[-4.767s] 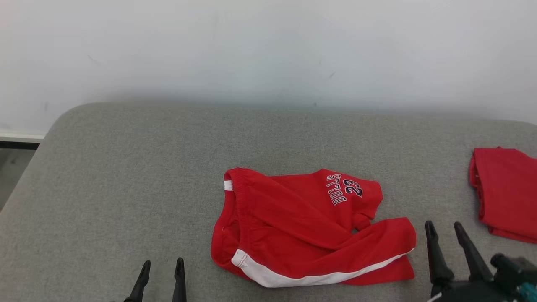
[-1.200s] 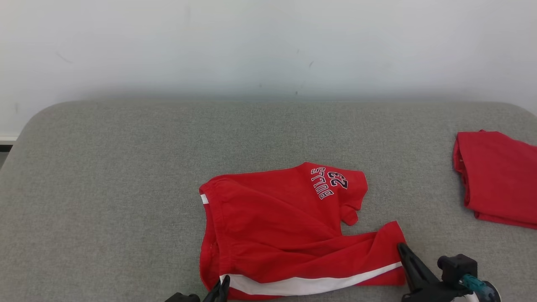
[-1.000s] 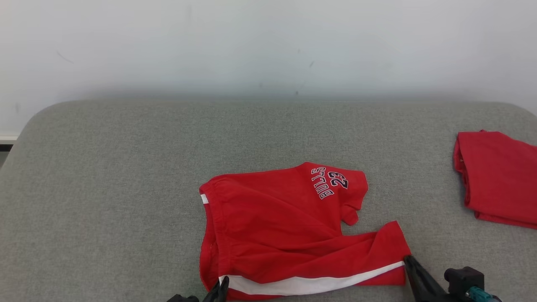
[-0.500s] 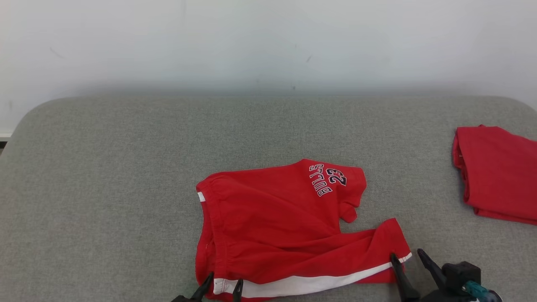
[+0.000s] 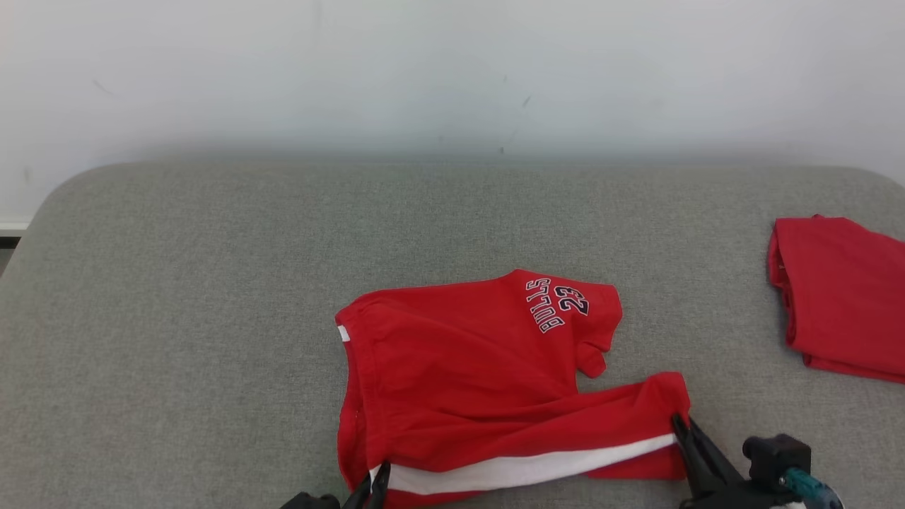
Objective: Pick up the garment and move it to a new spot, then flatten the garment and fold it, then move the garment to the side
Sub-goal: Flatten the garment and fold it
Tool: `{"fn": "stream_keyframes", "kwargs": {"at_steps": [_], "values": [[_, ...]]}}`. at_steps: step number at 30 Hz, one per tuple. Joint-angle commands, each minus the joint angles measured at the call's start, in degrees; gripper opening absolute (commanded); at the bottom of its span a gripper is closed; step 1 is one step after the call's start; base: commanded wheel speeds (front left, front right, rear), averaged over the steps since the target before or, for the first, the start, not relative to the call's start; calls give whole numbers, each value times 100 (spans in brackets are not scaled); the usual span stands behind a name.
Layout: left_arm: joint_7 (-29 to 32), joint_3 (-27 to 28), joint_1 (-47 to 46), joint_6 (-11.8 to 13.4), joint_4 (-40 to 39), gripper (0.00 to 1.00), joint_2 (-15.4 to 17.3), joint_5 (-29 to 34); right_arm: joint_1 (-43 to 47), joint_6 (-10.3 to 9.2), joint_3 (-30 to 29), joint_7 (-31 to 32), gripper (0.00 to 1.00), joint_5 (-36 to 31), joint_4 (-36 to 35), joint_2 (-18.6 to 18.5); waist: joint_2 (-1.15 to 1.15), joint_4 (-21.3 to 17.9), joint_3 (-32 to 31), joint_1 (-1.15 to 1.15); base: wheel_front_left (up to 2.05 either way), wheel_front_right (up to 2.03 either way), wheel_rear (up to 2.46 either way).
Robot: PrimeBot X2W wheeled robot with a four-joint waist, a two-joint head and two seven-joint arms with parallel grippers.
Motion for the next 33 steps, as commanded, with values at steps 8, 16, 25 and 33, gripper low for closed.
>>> {"fn": "stream_keyframes", "kwargs": {"at_steps": [8, 16, 25, 33], "values": [[-9, 144, 122, 13, -432, 0, 60, -2, 334, 6, 20, -6, 0, 210, -393, 9, 0, -39, -64, 0, 0, 0, 0], [94, -390, -1614, 13, -637, 0, 754, -139, -921, 6, 414, 440, 0, 894, -710, -328, 0, -1, 385, 0, 0, 0, 0], [1205, -818, -5404, 13, -390, 0, 1699, -1713, -4347, 6, 234, 1813, 0, 2080, -424, -362, 0, -130, 1647, 0, 0, 0, 0], [1700, -1157, -8356, 15, 503, 0, 1828, -2568, -7385, 6, -224, 2412, 0, 2245, 838, -115, 0, -219, 2569, 0, 0, 0, 0]]}}
